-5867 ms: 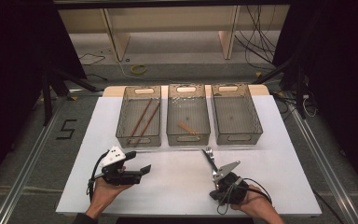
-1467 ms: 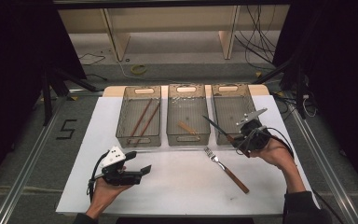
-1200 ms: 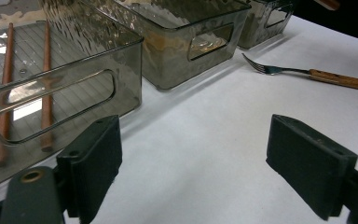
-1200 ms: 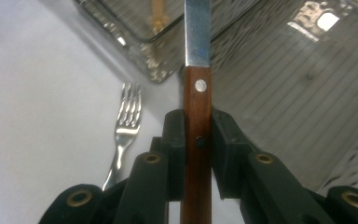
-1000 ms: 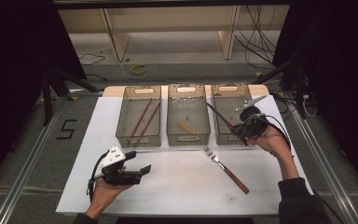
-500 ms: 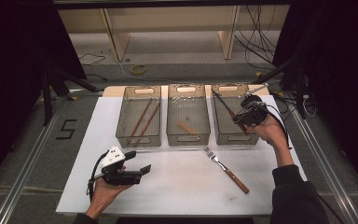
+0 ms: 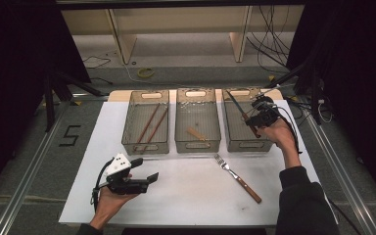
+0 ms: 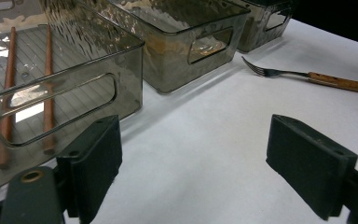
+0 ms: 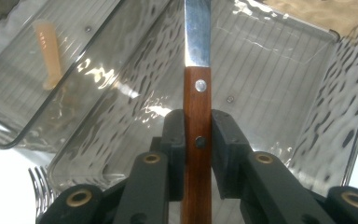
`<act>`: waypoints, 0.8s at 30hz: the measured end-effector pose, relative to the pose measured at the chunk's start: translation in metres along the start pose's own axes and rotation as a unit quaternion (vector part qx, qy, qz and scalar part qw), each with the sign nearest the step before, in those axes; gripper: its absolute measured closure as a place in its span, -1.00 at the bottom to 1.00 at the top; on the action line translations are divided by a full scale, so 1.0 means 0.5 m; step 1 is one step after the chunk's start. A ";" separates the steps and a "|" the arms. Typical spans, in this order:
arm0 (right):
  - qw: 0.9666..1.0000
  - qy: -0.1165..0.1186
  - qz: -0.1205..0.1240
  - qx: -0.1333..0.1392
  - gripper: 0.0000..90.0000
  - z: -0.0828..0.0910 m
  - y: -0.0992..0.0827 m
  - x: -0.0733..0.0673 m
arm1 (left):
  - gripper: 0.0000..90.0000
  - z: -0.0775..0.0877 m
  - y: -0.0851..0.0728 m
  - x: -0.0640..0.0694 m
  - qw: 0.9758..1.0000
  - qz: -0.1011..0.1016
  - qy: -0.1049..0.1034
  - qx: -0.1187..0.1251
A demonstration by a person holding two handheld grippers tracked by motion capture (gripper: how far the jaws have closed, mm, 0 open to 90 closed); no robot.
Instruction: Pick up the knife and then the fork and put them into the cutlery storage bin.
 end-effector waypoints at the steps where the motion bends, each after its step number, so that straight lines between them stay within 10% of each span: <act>1: 1.000 -0.002 -0.003 0.001 0.71 -0.001 0.001 0.002 | -0.61 0.000 0.000 0.000 1.000 0.000 0.000 0.000; 24: 0.999 -0.019 -0.040 -0.029 0.68 -0.036 -0.026 0.012 | -0.61 0.000 0.000 0.000 1.000 0.001 0.000 0.000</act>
Point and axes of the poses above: each handheld gripper's, and its own axes: z roughly backward along the jaws, y roughly out of its top, x roughly to its right, the point moved 10 cm from there along -z, roughly forward along the jaws, and after that the axes turned 14 degrees about x, right-handed, at the moved point
